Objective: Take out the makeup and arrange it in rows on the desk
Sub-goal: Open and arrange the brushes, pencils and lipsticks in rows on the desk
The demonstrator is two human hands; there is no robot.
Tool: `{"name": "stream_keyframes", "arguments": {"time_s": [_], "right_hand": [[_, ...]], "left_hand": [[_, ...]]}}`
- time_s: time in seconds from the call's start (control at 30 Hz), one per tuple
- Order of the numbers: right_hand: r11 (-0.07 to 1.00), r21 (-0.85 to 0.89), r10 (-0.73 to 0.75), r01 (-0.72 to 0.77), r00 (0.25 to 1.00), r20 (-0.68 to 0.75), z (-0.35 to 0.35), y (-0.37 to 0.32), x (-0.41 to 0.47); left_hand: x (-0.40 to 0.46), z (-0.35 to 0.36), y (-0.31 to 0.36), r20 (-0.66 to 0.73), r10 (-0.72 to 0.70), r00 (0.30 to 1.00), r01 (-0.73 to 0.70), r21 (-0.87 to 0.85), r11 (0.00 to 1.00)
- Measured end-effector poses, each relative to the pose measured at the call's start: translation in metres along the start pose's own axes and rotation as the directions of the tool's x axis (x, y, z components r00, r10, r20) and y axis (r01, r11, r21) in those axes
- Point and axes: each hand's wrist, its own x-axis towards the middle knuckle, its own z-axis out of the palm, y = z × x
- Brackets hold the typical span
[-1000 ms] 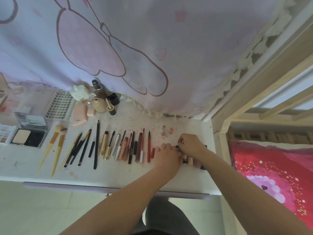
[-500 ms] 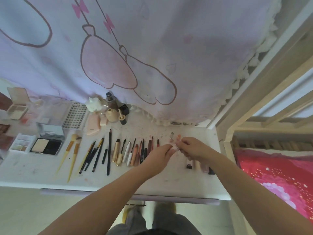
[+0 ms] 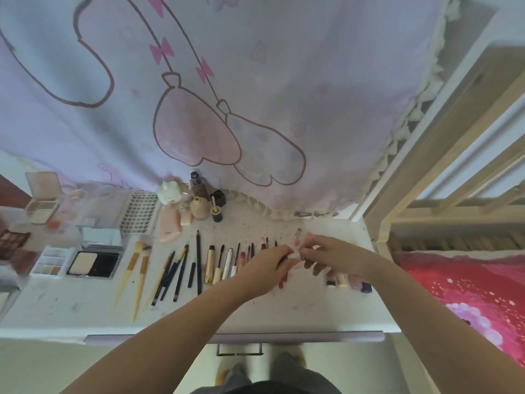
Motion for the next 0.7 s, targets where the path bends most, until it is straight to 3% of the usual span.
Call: {"name": "stream_keyframes", "arguments": {"time_s": [0.1,0.27,0.37,0.5,0.6,0.7], "right_hand": [[0.999,-0.023,0.037,-0.038,0.998,-0.048,0.001,0.000,-0.002],[0.991,0.132,0.035,-0.032,0.999,-0.021,-0.005,0.003,-0.007],[0.993,0.077,0.097,-0.094,0.995,-0.039,-0.007,0.001,-0.009],[0.998,0.052,0.048,-0.047,0.999,-0.024,-0.015,0.009,-0.012],[0.993,0.085,0.086,-0.081,0.995,-0.051,-0.026,0.020,-0.014],[0.945,0.309,0.149,-0.111,0.984,-0.102,-0.034,0.037,-0.013]], "left_hand": [[0.001,-0.004,0.003,0.003,0.028,1.000,-0.028,0.026,0.999],[0.003,-0.006,0.003,0.001,0.067,0.998,-0.067,0.039,0.997],[0.004,-0.005,0.004,0.004,0.069,0.998,-0.069,0.046,0.997],[0.004,-0.002,0.005,0.032,0.073,0.997,-0.075,0.056,0.996],[0.001,-0.001,-0.002,0.054,0.000,0.999,-0.004,0.087,0.996],[-0.002,0.006,-0.016,0.057,-0.144,0.988,0.140,0.066,0.988]]}}
